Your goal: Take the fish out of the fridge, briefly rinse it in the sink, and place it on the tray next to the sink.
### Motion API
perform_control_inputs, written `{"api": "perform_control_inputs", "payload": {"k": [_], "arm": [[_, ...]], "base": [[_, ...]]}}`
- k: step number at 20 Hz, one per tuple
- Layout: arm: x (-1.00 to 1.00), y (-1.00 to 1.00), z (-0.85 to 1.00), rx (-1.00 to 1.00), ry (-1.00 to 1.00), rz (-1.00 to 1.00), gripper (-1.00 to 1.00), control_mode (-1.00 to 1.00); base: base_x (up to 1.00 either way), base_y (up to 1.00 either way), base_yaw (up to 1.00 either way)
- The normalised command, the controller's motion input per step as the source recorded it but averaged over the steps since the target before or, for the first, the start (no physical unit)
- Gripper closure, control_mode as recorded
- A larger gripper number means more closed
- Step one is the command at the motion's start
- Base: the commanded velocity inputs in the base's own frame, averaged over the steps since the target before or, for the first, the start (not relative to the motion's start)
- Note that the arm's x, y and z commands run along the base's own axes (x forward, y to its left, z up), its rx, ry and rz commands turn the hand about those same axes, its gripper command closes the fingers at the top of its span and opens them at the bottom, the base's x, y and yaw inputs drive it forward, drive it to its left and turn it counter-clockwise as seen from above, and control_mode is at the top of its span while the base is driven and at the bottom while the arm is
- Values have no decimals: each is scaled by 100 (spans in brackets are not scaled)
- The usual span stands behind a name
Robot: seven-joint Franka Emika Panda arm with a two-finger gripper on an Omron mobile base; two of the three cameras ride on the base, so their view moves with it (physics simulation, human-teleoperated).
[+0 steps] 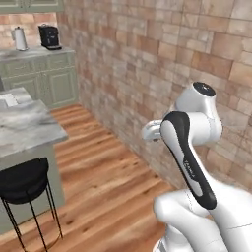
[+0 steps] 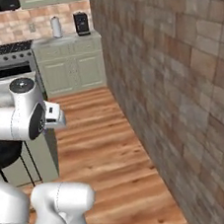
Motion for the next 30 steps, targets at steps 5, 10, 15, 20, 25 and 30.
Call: {"api": "perform_control_inputs", "payload": {"k": [5,10,15,20,25,30], "arm": [[0,0,0,0,0,0,100,100],[0,0,0,0,0,0,100,100],[0,0,0,0,0,0,100,100],[0,0,0,0,0,0,100,100],[0,0,0,0,0,0,100,100],[0,0,0,0,0,0,100,100]], "base": [[100,-28,48],[100,-33,41],[100,-58,24],[100,-65,9],[100,-53,1],[100,-34,1]]}}
